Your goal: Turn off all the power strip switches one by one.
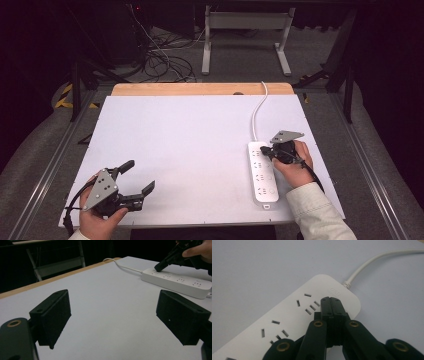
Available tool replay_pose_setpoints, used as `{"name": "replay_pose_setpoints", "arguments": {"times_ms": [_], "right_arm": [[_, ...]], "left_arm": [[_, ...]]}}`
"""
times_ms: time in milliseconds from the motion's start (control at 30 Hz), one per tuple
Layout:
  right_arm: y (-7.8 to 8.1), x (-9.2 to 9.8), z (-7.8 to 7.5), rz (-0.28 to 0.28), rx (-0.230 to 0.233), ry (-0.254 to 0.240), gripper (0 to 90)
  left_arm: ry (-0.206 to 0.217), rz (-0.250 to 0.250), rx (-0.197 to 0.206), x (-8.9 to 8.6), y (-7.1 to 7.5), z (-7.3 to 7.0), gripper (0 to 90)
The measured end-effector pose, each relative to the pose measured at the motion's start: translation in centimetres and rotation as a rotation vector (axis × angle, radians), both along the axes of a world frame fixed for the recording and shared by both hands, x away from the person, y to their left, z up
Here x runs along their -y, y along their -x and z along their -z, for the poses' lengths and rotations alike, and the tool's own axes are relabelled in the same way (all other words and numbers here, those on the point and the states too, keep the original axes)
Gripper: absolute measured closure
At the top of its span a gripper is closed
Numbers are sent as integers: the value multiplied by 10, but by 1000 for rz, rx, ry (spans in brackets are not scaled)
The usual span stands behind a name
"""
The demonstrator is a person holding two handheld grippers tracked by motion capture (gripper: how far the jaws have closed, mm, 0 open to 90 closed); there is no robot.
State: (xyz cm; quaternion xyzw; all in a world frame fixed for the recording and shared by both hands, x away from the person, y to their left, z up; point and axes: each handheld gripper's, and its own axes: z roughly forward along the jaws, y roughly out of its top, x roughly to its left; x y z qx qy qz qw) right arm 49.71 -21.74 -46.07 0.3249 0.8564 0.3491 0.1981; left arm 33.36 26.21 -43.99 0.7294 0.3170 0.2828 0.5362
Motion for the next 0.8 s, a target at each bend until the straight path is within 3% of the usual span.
{"name": "replay_pose_setpoints", "arguments": {"times_ms": [133, 167, 200, 233, 267, 300, 600, 800], "right_arm": [[2, 0, -2, -8, 39, -18, 900], [4, 2, -7, -10, 60, -73, 900], [4, 2, -7, -10, 60, -73, 900], [8, 5, -16, -12, 84, -127, 900], [8, 5, -16, -12, 84, -127, 900], [12, 9, -24, -23, 90, -167, 900], [33, 15, -40, -66, 106, -214, 900], [51, 12, -38, -128, 72, -231, 900]], "left_arm": [[5, -2, -2, -1, -1, 1, 129], [0, -2, -1, -2, -2, 1, 129], [0, -2, -1, -2, -2, 1, 129], [4, -5, -2, -2, -2, 1, 129], [5, -5, -3, -2, -2, 1, 129], [2, -3, -2, -2, -2, 1, 129], [0, -2, -2, -2, -1, 0, 129], [3, -3, -6, -2, -1, 0, 129]]}}
